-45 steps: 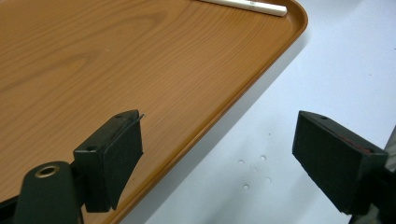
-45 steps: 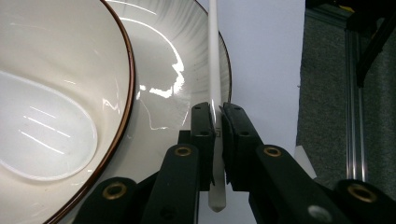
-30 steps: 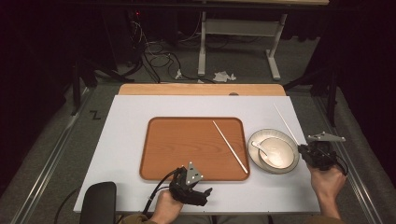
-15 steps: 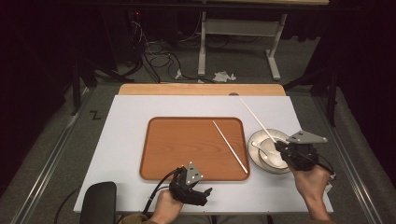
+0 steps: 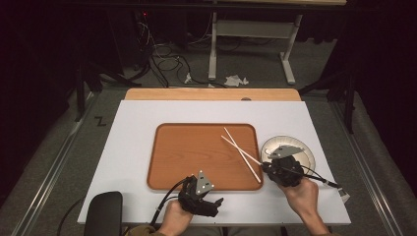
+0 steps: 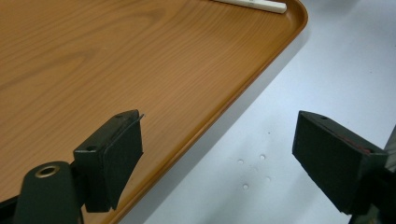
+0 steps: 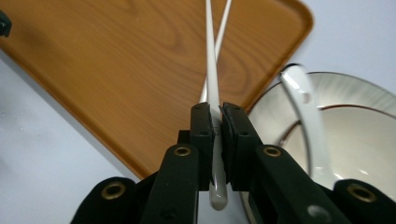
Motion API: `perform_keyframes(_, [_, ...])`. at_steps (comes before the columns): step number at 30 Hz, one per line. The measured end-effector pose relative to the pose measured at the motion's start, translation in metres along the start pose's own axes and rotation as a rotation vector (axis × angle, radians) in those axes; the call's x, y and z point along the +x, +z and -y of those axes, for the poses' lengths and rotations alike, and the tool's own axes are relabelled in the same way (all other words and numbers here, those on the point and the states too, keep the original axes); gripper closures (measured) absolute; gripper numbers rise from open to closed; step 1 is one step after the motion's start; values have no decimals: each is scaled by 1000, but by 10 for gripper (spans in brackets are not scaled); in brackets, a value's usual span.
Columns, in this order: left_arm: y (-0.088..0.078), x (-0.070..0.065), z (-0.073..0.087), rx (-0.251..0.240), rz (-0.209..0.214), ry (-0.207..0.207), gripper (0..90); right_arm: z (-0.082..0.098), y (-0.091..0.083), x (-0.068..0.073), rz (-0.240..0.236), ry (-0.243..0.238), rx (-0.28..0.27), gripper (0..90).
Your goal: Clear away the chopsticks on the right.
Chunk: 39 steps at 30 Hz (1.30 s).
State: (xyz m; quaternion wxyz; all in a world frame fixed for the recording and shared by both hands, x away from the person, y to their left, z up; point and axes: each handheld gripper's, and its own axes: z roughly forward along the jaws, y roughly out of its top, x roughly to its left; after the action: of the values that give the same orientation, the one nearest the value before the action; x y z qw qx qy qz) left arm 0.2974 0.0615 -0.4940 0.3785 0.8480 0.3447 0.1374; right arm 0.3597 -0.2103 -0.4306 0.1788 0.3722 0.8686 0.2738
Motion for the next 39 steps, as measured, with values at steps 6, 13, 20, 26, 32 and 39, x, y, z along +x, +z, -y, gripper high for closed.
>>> perform_keyframes(6, [-1,0,0,-5,1,-6,163,-2,16,10,-23,-13,39,846])
perform_keyframes(13, [0,0,0,-2,0,-4,163,-3,30,17,-51,-6,71,842])
perform_keyframes(20, [0,0,0,1,1,-1,164,-3,44,24,-67,-17,102,840])
perform_keyframes(26, [0,0,0,3,2,0,163,-2,55,30,-73,-29,134,830])
perform_keyframes(32, [1,0,0,7,3,1,163,0,62,33,-58,-43,163,825])
perform_keyframes(39, [0,0,0,5,4,-1,163,0,67,29,11,-37,179,838])
